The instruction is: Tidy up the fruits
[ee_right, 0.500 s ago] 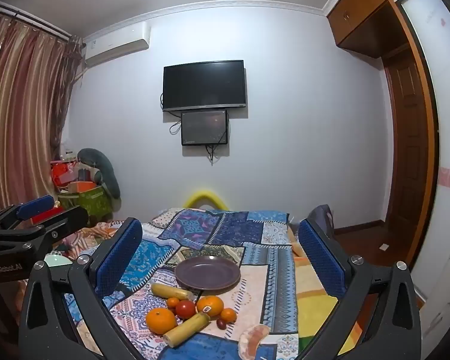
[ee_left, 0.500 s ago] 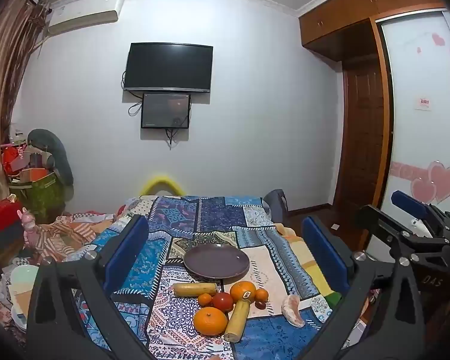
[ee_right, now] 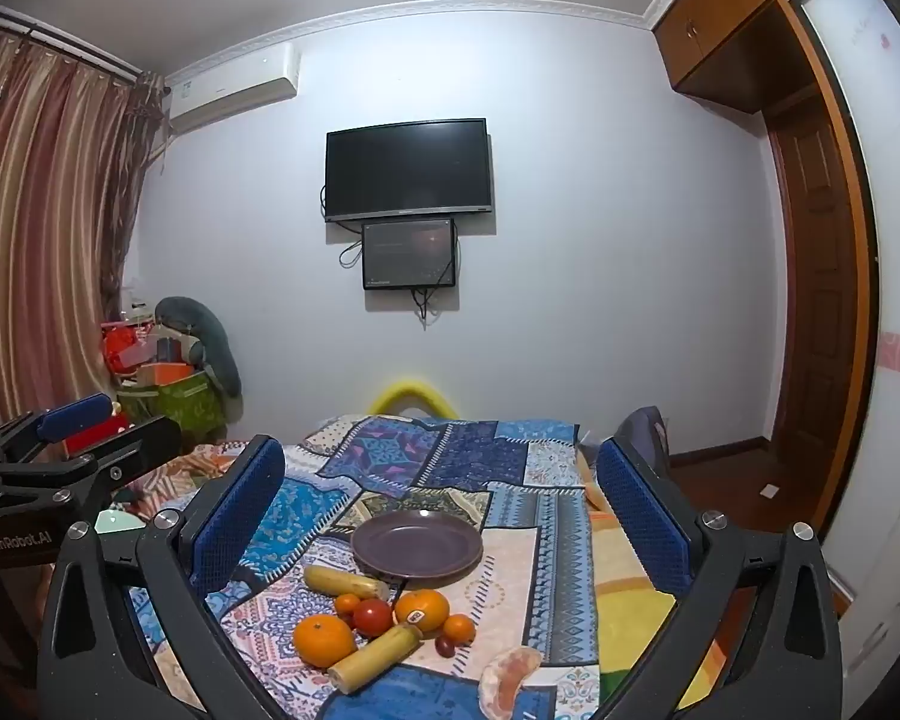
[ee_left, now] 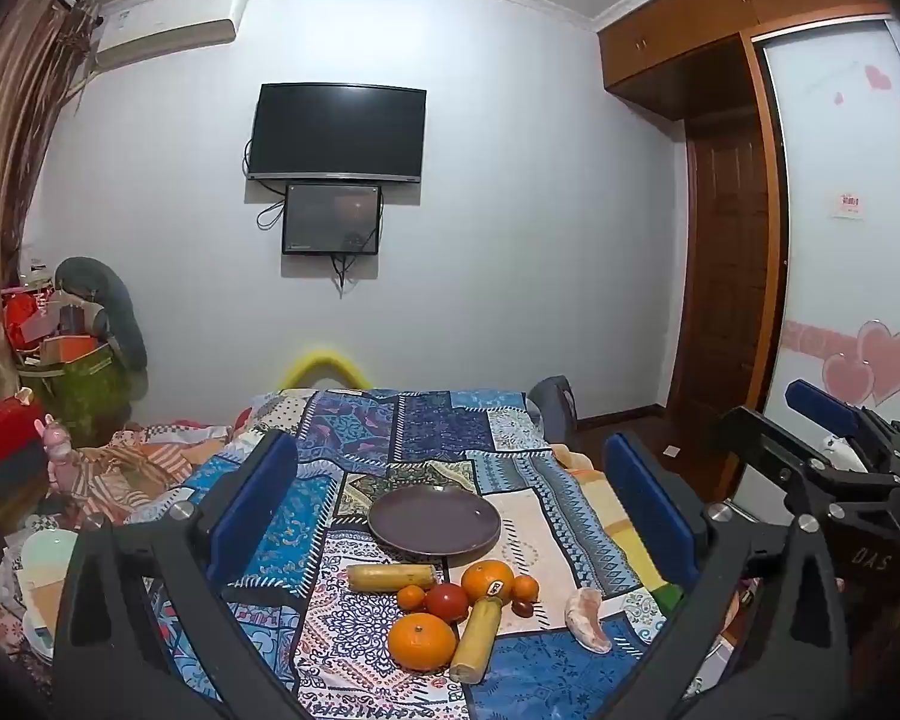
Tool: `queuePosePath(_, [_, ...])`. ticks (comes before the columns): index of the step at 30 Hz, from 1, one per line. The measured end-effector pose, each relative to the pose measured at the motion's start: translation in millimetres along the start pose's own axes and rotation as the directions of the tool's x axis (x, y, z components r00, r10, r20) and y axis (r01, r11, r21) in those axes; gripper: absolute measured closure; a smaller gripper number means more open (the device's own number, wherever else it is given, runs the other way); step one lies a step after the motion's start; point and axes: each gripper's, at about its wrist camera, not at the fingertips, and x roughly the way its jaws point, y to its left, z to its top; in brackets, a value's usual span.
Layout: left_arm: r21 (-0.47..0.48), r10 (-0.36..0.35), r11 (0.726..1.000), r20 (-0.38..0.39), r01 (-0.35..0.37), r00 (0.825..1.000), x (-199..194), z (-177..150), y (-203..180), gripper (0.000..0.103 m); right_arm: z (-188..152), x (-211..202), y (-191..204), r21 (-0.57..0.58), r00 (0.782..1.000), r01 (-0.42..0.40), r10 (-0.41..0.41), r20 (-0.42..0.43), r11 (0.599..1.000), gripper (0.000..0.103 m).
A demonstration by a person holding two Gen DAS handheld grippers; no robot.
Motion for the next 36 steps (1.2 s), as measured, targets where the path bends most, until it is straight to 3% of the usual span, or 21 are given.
queuePosePath(36, [0.002, 0.008, 1.000, 0.005, -0.008, 1.000, -3.8, 1.5, 2.1, 0.000, 1.0, -2.1, 1.0, 0.009, 1.000, -0.006, 0.006, 0.008, 1.000, 0.000])
